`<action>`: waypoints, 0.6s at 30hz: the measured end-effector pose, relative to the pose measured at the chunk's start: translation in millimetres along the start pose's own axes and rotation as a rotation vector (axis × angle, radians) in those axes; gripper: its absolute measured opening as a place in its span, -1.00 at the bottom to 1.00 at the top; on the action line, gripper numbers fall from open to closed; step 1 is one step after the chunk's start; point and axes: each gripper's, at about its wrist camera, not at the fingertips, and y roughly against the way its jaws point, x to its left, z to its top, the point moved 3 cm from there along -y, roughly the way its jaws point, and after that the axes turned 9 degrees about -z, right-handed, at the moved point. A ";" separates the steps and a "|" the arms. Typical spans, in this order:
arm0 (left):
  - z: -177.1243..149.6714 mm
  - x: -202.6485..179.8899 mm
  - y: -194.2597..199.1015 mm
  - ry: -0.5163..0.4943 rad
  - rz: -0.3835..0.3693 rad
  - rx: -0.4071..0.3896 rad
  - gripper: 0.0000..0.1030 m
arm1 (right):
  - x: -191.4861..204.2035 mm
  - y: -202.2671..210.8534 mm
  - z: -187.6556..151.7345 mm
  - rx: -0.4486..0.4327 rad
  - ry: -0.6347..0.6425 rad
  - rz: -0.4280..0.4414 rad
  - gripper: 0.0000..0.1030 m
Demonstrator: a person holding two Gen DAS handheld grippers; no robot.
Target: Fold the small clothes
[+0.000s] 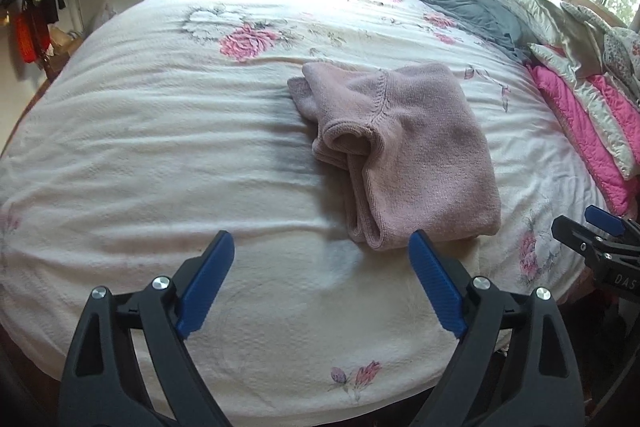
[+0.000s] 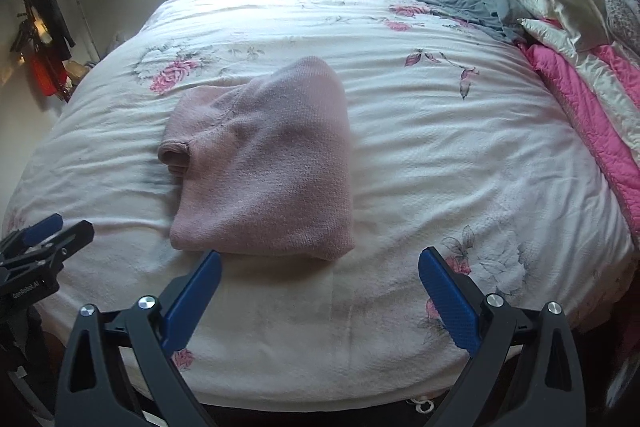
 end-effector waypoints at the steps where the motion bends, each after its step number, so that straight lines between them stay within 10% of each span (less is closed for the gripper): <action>1: -0.4 -0.9 1.6 -0.003 0.009 -0.005 0.72 | 0.5 1.3 -0.7 -0.003 0.004 -0.007 0.92; 18: -9.3 -4.9 -3.6 0.002 0.024 0.020 0.72 | -0.9 4.9 -5.7 0.002 0.006 -0.028 0.92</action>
